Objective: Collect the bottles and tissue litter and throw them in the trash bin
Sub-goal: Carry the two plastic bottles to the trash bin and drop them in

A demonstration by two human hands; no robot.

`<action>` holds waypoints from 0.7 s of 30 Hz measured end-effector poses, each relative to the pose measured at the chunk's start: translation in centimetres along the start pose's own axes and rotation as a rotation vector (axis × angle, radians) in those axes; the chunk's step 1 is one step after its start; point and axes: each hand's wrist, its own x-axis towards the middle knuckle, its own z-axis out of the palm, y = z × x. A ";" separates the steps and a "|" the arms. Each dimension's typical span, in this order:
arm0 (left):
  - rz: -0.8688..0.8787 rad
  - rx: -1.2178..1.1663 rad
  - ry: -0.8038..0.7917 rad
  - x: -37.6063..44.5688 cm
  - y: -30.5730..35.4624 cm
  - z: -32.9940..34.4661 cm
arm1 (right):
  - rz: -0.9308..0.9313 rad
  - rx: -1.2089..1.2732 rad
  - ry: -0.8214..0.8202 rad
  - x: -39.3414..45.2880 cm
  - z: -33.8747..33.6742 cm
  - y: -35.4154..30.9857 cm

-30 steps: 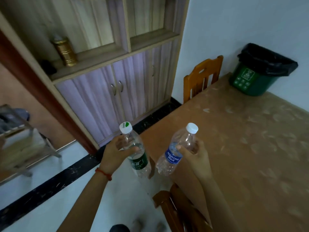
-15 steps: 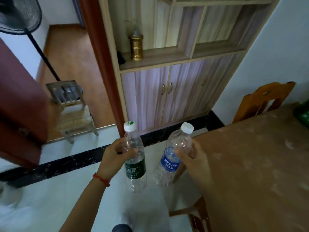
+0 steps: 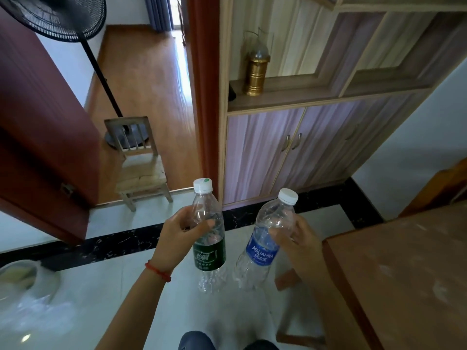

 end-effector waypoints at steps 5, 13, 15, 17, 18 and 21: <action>0.002 -0.018 0.005 3.9 0.1 0.0 | 0.009 -0.001 0.003 3.8 0.4 -0.1; 0.016 0.047 -0.006 13.6 1.3 4.0 | -0.022 -0.030 0.064 13.1 -2.0 -1.4; 0.033 0.064 -0.030 16.3 2.2 5.4 | -0.031 -0.037 0.064 15.5 -3.0 -2.1; 0.030 0.039 -0.055 18.7 2.9 6.8 | -0.033 -0.021 0.064 17.5 -4.0 -2.5; 0.032 0.021 -0.069 19.9 3.2 7.5 | -0.032 -0.012 0.066 18.5 -4.5 -2.7; 0.042 0.035 -0.123 23.4 3.8 9.4 | -0.012 0.000 0.064 21.2 -5.6 -3.0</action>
